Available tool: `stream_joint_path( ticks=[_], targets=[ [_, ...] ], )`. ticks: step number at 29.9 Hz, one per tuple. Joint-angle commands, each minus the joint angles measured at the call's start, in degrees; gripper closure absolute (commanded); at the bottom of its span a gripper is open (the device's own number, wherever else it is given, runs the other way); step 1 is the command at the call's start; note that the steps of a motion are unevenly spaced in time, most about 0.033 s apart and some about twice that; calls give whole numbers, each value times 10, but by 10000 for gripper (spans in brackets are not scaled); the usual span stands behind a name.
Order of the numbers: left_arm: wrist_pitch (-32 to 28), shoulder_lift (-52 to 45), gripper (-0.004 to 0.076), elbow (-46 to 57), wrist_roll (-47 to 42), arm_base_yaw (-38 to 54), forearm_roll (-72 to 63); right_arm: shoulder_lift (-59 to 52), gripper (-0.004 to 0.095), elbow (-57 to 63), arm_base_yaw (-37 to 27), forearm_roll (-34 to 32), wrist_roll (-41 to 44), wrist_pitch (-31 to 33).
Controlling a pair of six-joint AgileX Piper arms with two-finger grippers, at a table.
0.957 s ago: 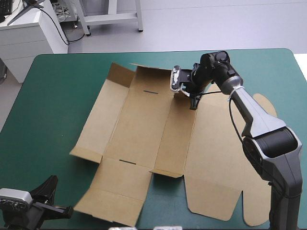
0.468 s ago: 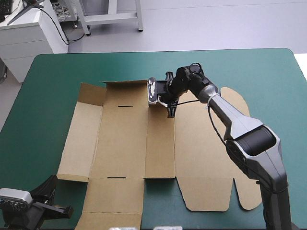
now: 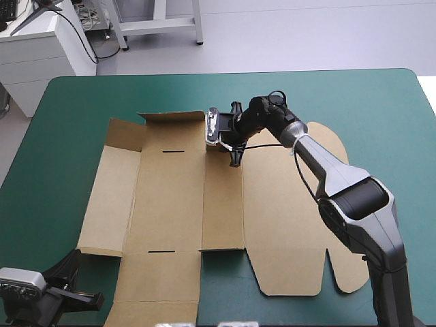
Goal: Fold the box
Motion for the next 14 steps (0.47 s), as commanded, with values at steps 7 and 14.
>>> stream_joint_path(
  ticks=[7, 14],
  targets=[
    [-42, -3, 732, -13, 0, -3, -12, -55, 71, -30, -1, 14, 114, 0],
    [-42, -3, 732, -12, 0, -3, -12, -111, 342, -48, -1, -67, 326, 16]
  ],
)
